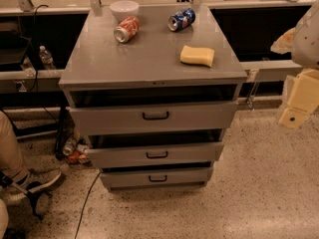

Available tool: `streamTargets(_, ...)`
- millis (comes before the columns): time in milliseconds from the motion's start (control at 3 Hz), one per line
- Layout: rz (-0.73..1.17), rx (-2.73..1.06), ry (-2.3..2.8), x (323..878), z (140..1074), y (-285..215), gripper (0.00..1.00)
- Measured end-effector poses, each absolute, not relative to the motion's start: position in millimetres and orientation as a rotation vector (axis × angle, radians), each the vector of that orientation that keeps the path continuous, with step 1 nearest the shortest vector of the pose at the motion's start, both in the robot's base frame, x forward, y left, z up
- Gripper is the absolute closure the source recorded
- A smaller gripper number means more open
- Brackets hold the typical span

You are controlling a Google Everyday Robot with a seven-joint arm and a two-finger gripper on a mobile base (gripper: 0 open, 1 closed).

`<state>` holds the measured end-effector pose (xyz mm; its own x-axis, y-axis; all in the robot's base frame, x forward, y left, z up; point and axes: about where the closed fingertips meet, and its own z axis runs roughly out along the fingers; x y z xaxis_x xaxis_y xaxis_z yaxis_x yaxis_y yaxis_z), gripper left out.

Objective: Open top drawer

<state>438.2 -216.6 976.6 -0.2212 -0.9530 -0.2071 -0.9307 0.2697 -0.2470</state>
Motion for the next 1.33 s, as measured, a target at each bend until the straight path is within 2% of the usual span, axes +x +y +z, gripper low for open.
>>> streamTargets(667,-0.039,-1.730,2.203,436,966,-210,0.00)
streamTargets(1333,0.154,-1.732,2.075,437,885,-157,0.00)
